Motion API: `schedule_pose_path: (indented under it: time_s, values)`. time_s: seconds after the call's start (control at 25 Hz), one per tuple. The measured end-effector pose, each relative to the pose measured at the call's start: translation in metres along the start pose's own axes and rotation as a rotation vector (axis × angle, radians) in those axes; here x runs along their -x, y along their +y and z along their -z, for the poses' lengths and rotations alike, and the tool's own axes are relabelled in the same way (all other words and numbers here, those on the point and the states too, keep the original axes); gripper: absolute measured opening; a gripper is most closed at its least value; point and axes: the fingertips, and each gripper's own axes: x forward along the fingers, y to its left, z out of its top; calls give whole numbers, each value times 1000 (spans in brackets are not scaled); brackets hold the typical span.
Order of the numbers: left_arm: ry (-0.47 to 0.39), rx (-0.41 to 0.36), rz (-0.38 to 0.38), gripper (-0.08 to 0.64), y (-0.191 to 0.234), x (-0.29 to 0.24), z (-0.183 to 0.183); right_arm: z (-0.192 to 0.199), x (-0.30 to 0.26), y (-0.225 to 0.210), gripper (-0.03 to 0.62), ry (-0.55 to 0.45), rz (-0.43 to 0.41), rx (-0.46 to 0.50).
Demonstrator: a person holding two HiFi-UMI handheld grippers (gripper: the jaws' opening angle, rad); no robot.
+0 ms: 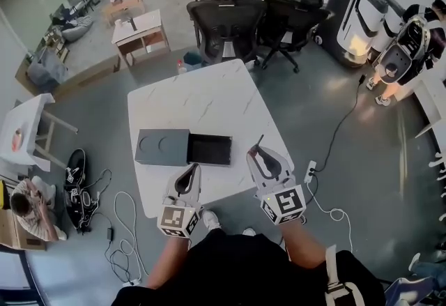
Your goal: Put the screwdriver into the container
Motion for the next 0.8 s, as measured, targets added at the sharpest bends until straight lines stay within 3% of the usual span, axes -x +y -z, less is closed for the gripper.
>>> schedule_pose_path:
  time_s: [0.48, 0.8]
  values:
    - [-3, 50, 42, 9, 72, -6, 8, -2, -61, 25, 97, 24, 48, 44]
    - [8, 61, 61, 9, 98, -7, 18, 12, -77, 29, 97, 75, 80, 62]
